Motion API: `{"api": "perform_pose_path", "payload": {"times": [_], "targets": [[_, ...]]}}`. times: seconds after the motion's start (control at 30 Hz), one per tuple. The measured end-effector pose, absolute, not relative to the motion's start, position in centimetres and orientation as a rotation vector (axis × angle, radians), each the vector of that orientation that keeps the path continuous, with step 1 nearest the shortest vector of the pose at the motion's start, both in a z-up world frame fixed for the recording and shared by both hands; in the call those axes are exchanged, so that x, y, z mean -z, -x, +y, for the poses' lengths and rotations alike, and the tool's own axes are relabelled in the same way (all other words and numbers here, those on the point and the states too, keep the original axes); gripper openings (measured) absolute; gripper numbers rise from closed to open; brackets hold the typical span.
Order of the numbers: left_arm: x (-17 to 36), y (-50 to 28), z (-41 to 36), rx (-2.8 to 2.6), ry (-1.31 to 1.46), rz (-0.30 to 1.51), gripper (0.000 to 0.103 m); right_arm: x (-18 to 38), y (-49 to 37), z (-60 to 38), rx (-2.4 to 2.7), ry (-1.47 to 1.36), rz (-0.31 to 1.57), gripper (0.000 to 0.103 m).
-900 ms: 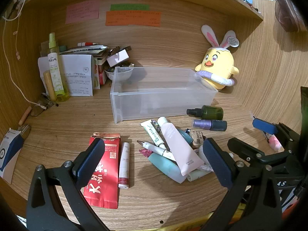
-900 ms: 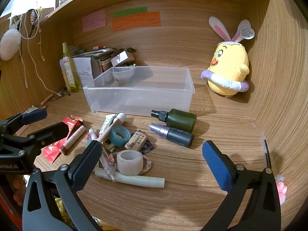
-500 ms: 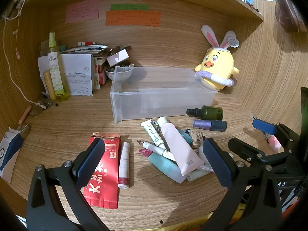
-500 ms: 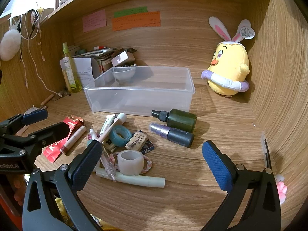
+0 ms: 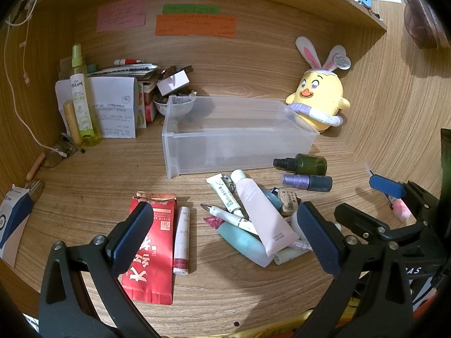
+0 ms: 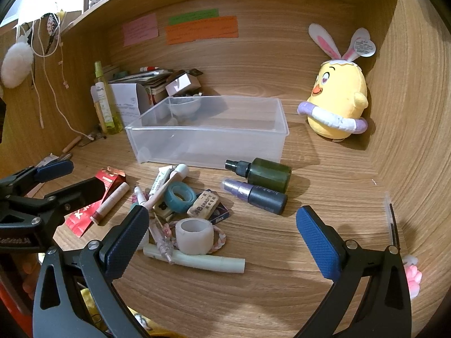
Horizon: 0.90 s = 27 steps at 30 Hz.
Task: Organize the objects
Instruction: 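Move both tools toward the pile of items in front of the box, then grasp the red packet with the left tool while the right tool grasps the green bottle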
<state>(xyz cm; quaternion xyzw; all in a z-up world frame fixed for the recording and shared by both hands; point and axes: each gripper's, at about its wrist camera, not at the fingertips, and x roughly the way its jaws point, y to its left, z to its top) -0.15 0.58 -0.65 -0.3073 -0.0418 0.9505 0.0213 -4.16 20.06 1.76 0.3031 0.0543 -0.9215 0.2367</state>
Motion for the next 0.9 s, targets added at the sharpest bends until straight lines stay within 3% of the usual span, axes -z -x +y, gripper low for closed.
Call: {"api": "perform_pose_path", "payload": {"times": [0.53,0.67,0.9], "targets": [[2.3,0.7,-1.9,-2.892,1.002,-0.231,0.103,0.1,5.9,20.1,2.442,-0.906,0.131,0.103],[2.9,1.5,-4.0,-2.895,1.068,-0.268,0.086,0.3,7.2,20.6,2.445,-0.921,0.118,0.100],[4.3,3.4,-7.6,-2.927,1.190,-0.307,0.086,-0.1,11.3,22.0,2.467,-0.975,0.097,0.093]]}}
